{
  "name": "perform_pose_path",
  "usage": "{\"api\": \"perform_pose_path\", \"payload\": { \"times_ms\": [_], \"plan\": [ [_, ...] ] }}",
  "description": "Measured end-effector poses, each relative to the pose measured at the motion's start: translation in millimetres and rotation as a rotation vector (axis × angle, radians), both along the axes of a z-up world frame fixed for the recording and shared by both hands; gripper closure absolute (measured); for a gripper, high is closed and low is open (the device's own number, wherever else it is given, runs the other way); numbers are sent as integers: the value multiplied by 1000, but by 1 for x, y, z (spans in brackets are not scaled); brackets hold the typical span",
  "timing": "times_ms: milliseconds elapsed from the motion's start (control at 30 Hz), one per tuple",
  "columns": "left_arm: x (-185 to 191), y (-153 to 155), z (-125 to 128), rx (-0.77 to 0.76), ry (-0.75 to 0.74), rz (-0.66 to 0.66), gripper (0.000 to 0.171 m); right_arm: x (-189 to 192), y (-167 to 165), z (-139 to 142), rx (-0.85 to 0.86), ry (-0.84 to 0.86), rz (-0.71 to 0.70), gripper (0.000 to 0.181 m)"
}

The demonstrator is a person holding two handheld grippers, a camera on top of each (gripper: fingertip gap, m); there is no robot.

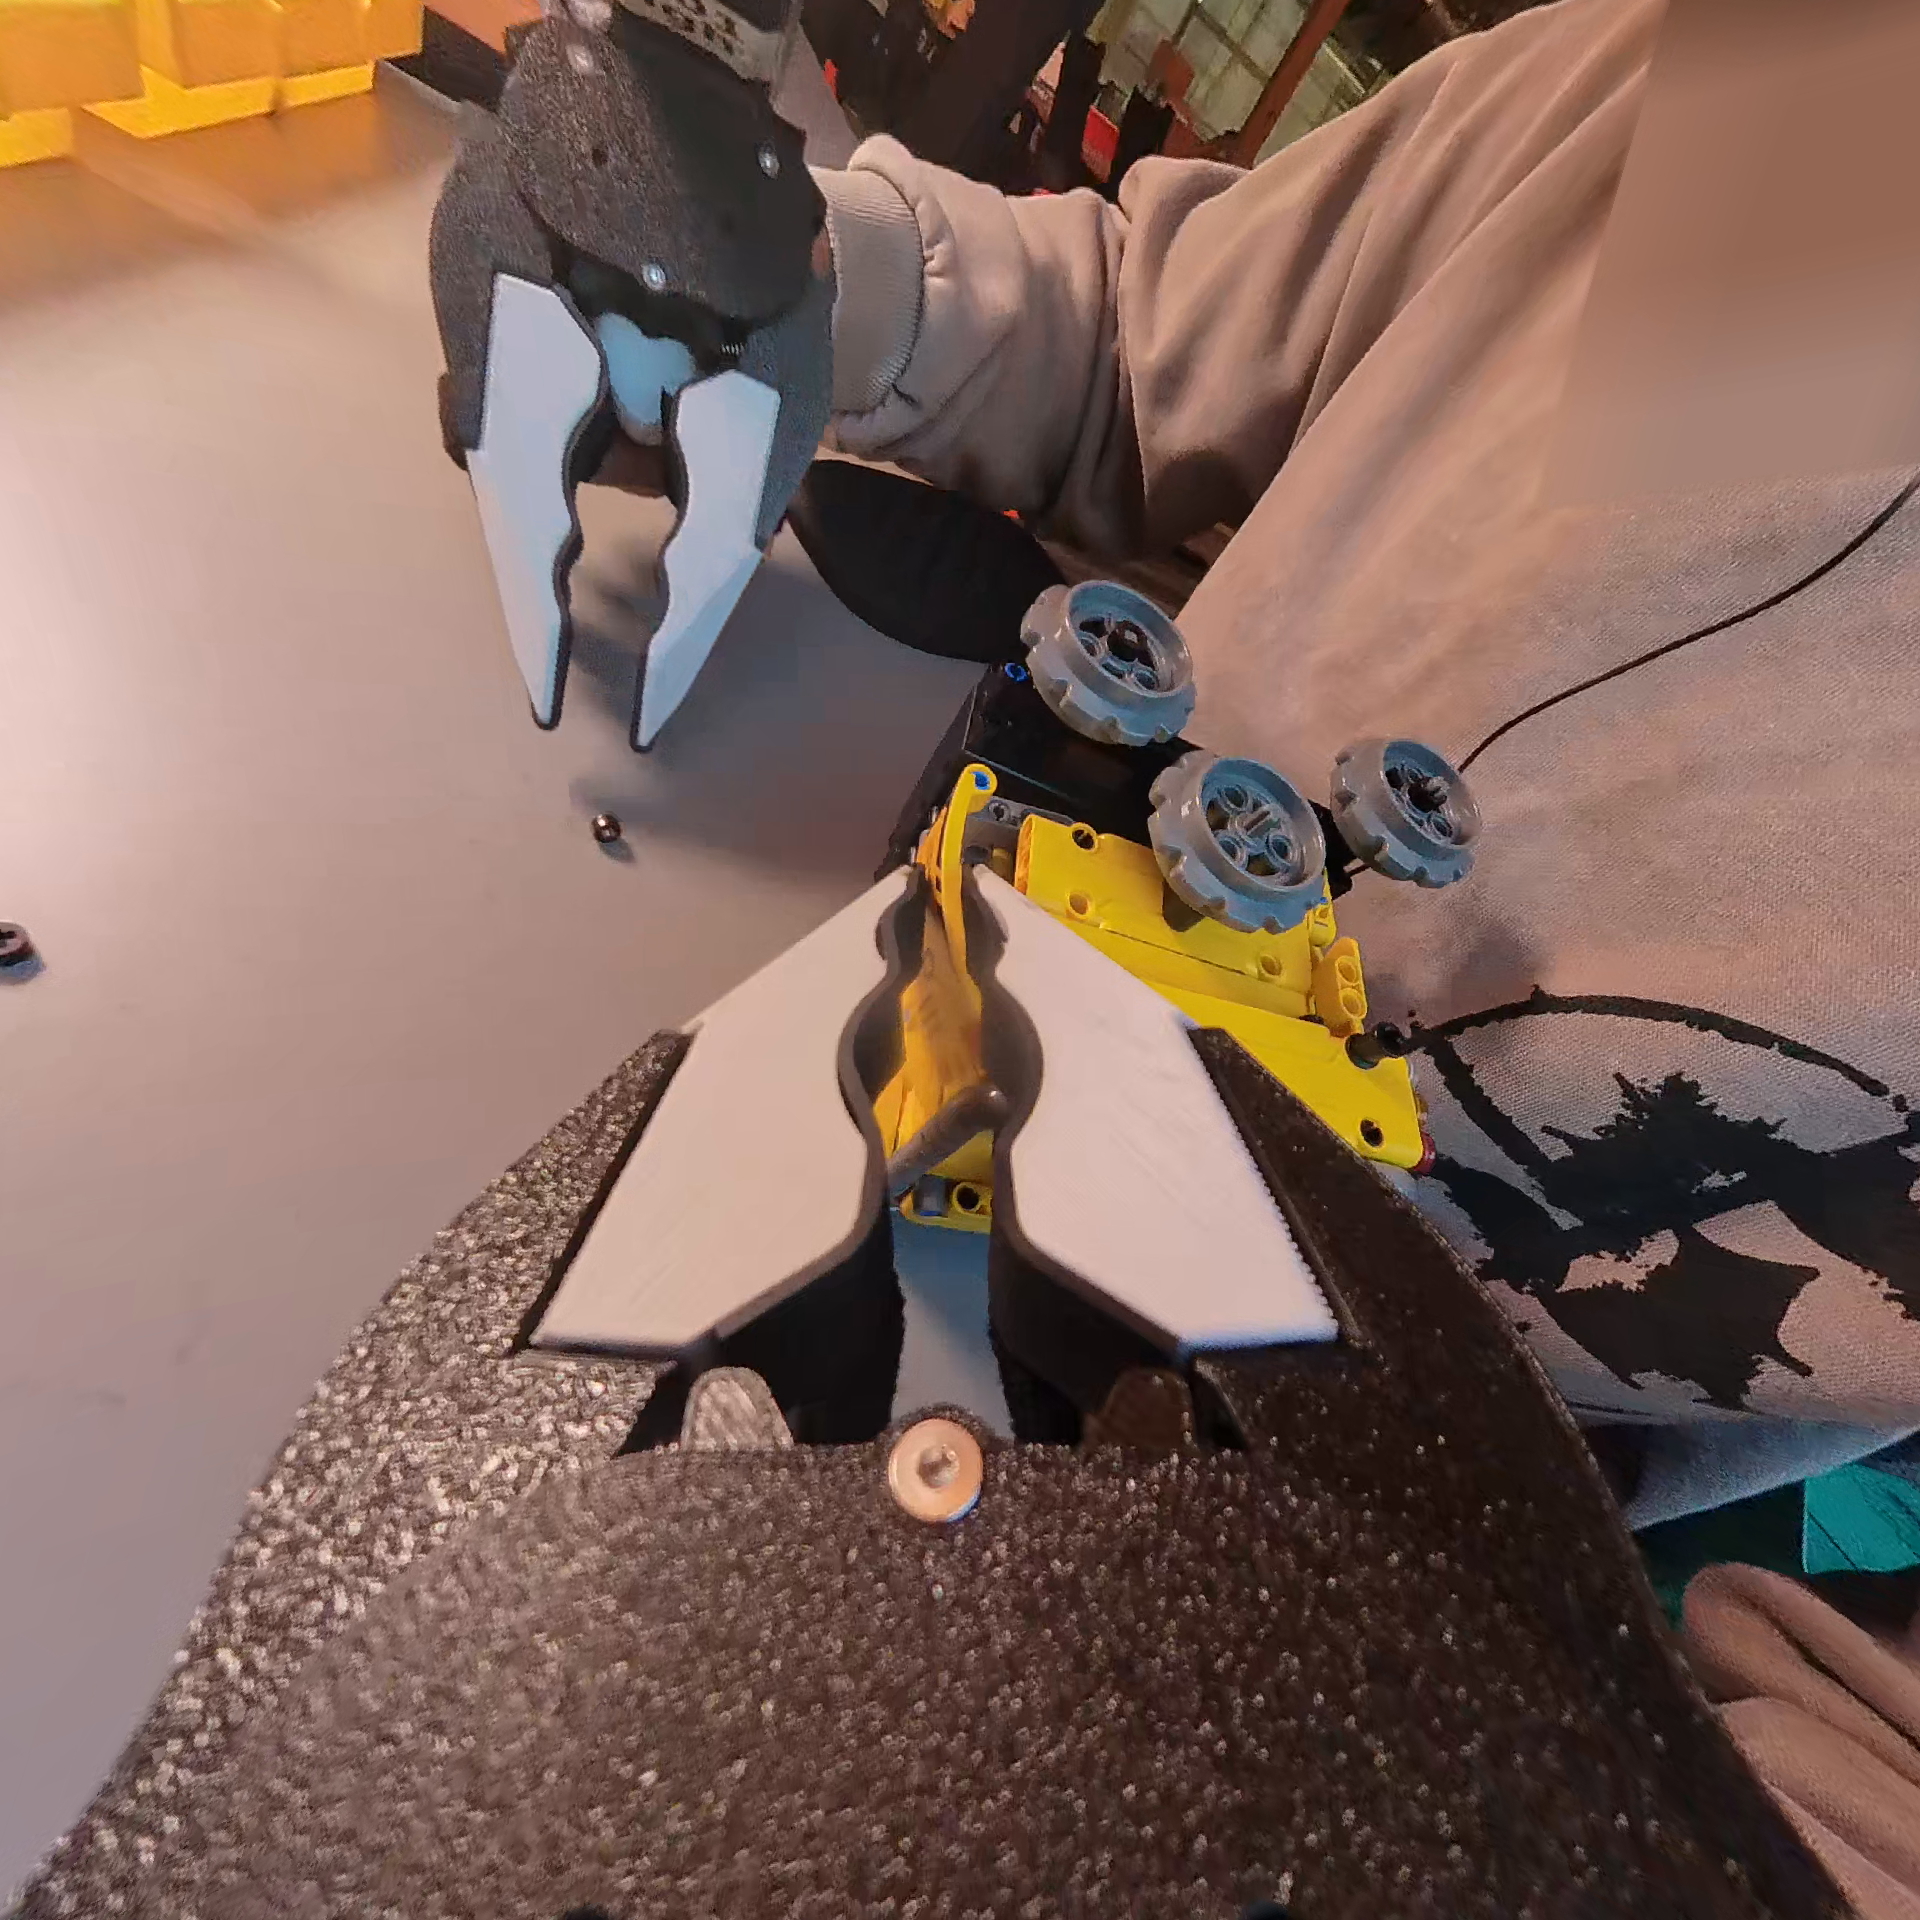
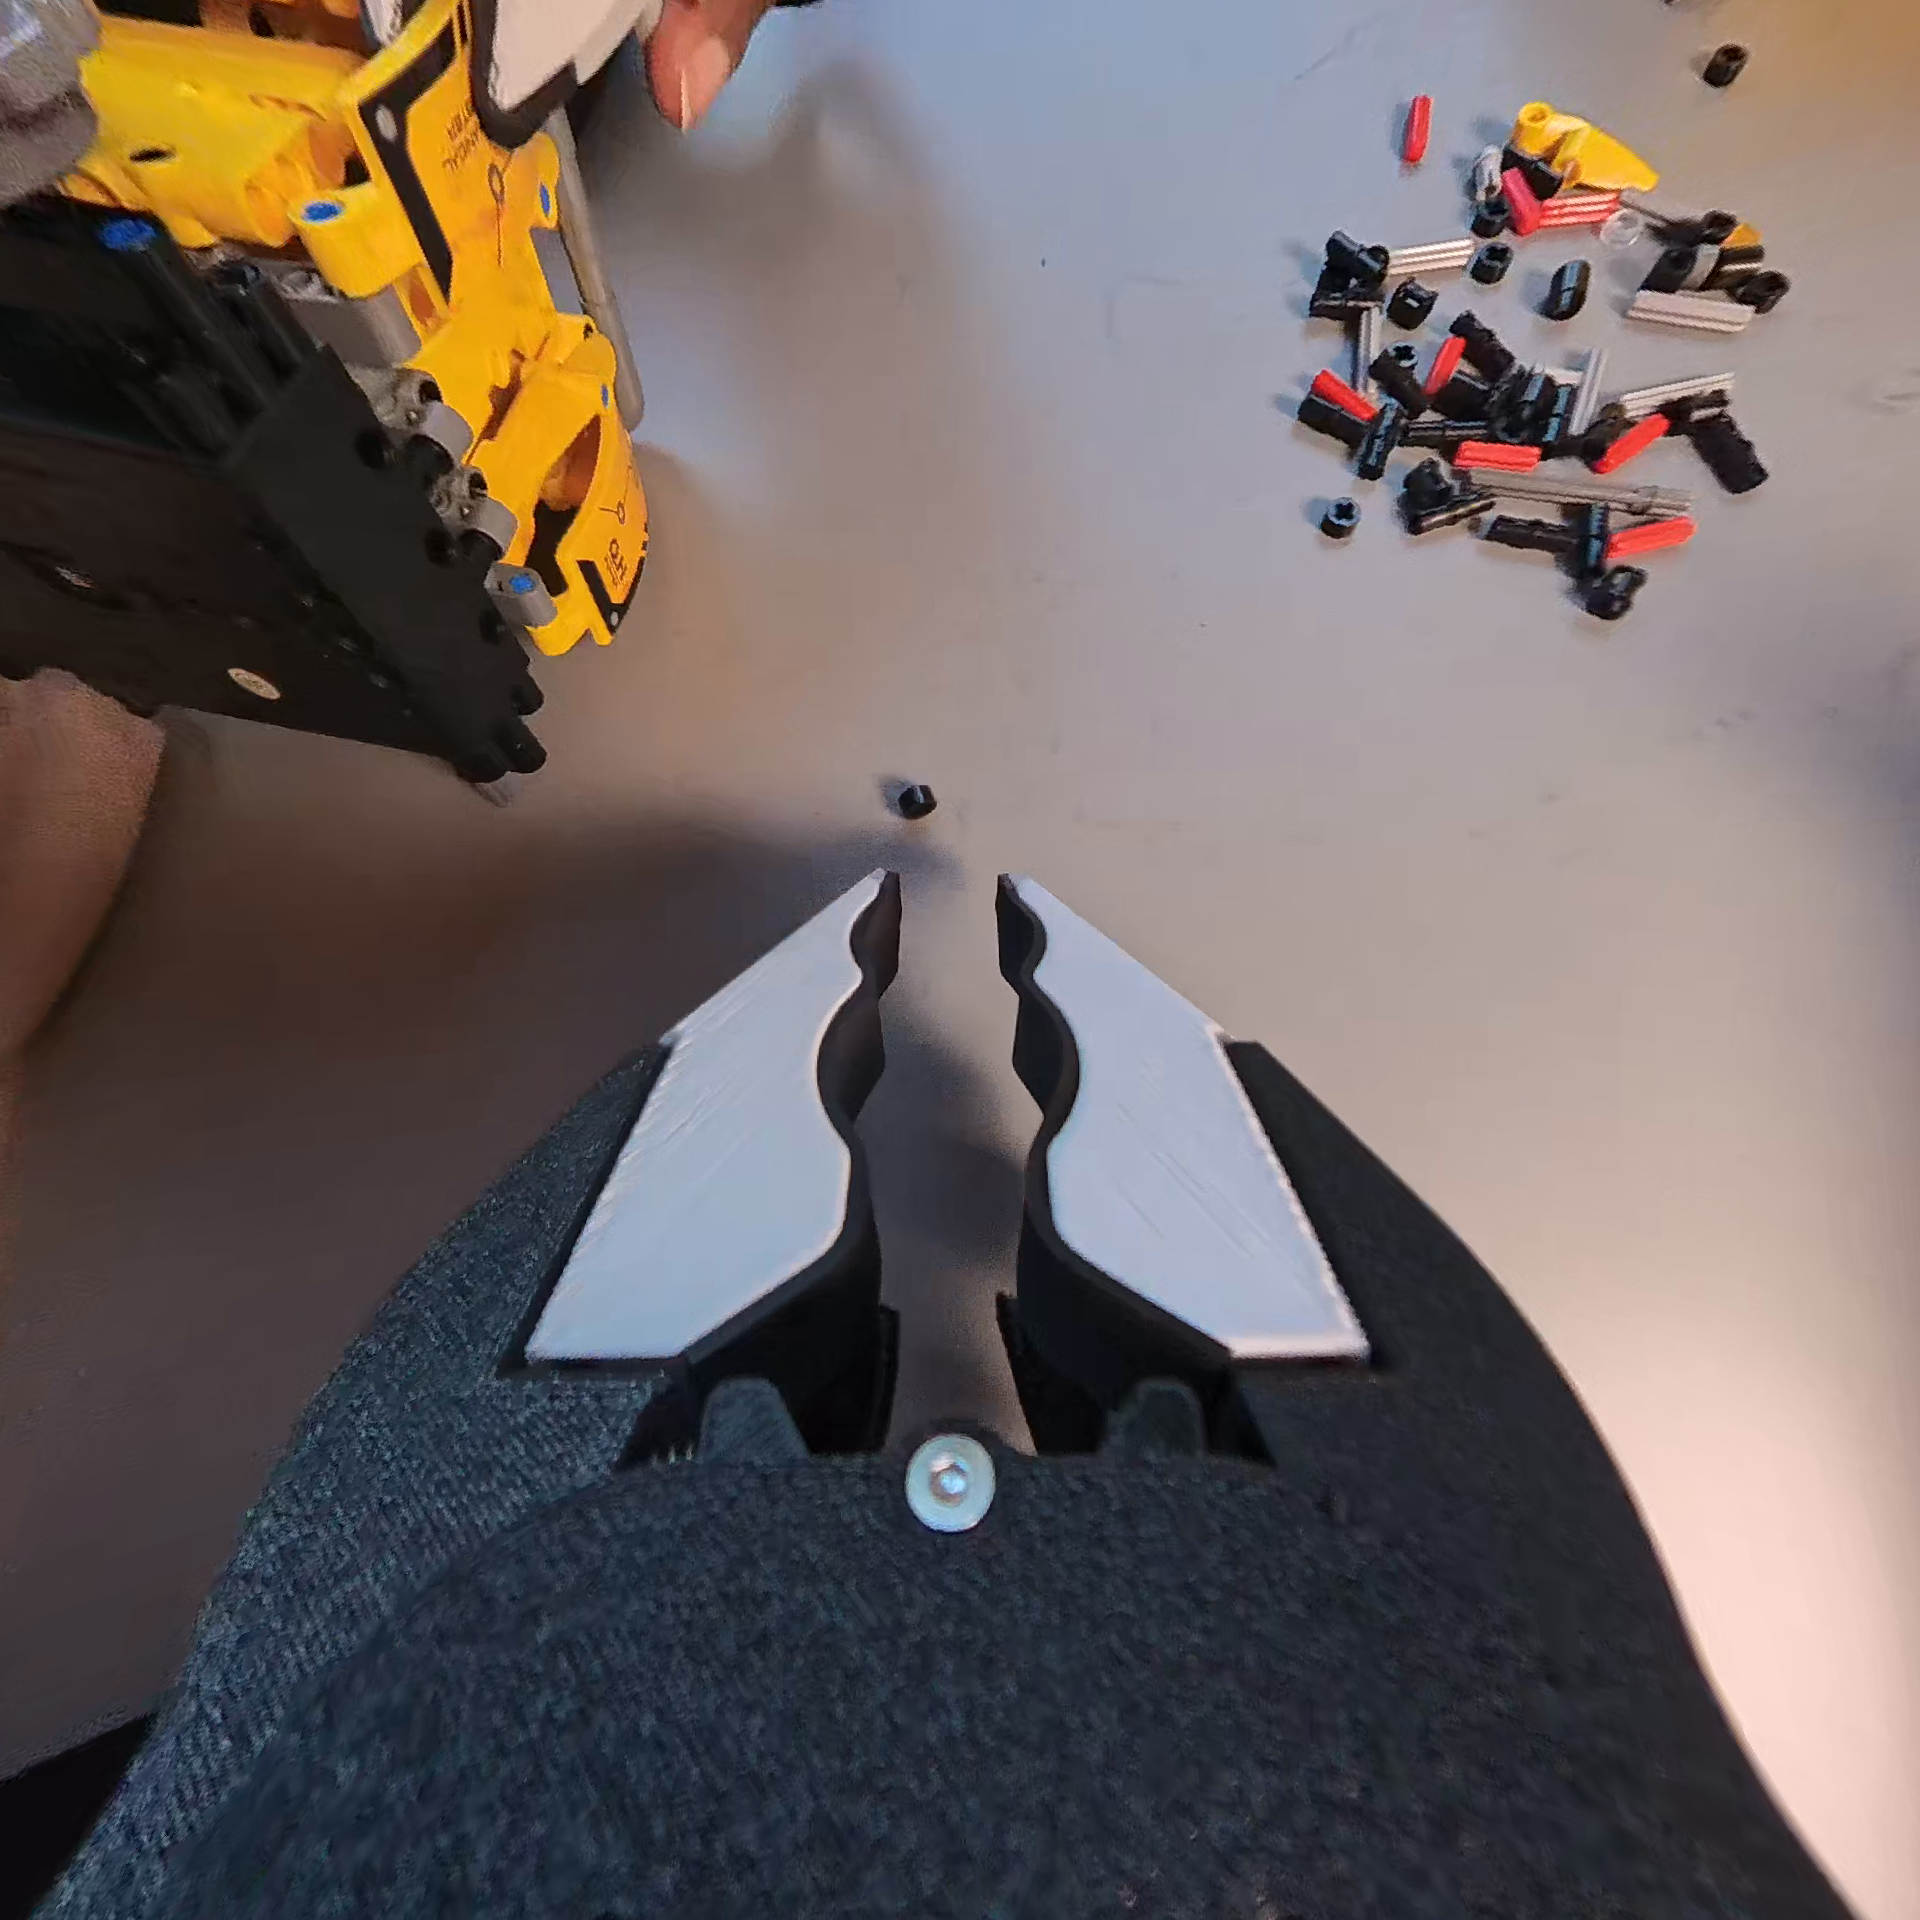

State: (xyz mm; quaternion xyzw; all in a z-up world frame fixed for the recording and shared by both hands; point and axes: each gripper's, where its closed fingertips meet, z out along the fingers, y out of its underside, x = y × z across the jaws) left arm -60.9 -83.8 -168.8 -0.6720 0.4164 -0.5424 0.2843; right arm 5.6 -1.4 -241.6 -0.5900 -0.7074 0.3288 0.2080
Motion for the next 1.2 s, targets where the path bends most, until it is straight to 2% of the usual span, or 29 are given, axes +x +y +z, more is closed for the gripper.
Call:
{"api": "perform_pose_path", "payload": {
  "times_ms": [200,333,433,500,600,667,800,900,1033,1200],
  "plan": [
    [-2,0,1,6,-11,10,165,-16,-12,-9,43,-44,71,165],
    [-2,-1,1,5,-14,11,165,-20,-11,-12,87,-65,87,176],
    [-3,-1,1,14,-7,13,165,-28,-6,-9,103,-53,84,177],
    [-3,-1,0,21,-2,15,165,-40,10,-2,125,-46,50,177],
    [-5,1,0,39,11,29,165,-69,56,8,260,-66,-5,176],
    [-6,6,-1,48,14,64,166,-92,76,12,290,-76,-4,176],
    [-11,12,2,60,-3,111,166,-126,96,6,353,-136,40,175],
    [-11,13,2,70,4,122,167,-137,98,4,338,-156,50,166],
    [-11,14,2,88,22,139,167,-133,100,22,302,-84,-2,165],
    [-12,21,2,80,20,179,168,-108,96,66,235,69,-79,165]
  ]
}}
